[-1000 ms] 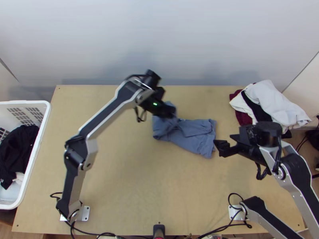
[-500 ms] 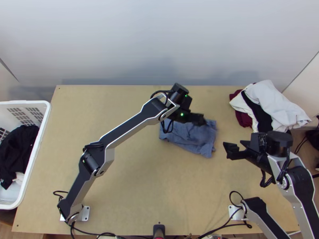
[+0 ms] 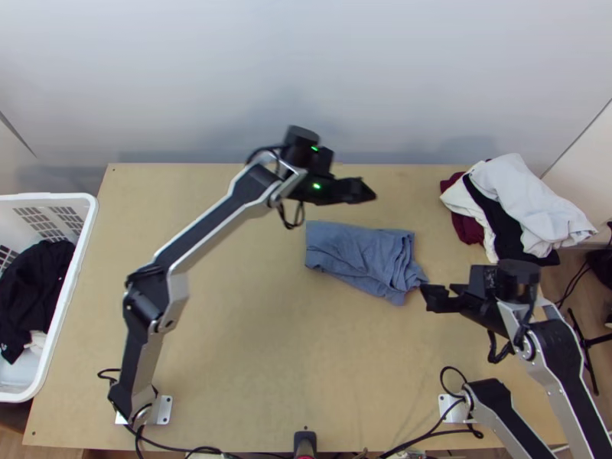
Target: Fold the t-shirt
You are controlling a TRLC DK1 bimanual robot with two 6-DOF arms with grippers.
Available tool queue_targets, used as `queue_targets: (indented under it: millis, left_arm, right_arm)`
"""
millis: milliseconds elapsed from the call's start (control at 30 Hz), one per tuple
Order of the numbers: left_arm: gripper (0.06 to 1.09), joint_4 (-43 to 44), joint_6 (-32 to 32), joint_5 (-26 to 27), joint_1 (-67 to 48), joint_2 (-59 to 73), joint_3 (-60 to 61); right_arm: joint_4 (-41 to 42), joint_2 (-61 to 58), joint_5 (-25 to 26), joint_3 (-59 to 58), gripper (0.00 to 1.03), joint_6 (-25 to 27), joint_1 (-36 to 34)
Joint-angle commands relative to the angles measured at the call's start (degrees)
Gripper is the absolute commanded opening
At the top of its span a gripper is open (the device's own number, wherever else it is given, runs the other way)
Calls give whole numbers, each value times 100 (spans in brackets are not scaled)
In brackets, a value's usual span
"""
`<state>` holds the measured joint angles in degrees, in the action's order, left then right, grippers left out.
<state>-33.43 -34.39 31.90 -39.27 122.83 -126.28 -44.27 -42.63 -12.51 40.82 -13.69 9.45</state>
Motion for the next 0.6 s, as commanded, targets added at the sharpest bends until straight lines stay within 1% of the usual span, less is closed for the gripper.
queue_targets:
  millis: [0, 67, 100, 167, 267, 400, 433, 567]
  left_arm:
    - [103, -841, 952, -87, 472, -479, 323]
    - [103, -1069, 1277, -386, 516, -672, 525]
    - [103, -1131, 1418, -448, 534, -795, 684]
    - [103, -1192, 1637, -624, 560, -1085, 1017]
    - [103, -1192, 1769, -843, 622, -1463, 1501]
    - [103, -1192, 1884, -1045, 763, -1999, 2037]
    - [103, -1192, 1884, -1089, 789, -2140, 2160]
    - [103, -1192, 1884, -1230, 1000, -2579, 2494]
  right_arm:
    - [472, -386, -357, -346, 99, -512, 4]
    - [621, -624, -515, -346, 99, -898, -14]
    - [692, -773, -612, -373, 99, -1030, -14]
    - [771, -1177, -682, -399, 99, -1074, -14]
    - [876, -1792, -849, -338, 99, -1074, -31]
    - [1298, -2663, -1078, -241, 99, -1065, -260]
    - [1377, -2900, -1166, -206, 99, -1074, -269]
    - [1782, -3840, -1210, 128, 99, -1276, -154]
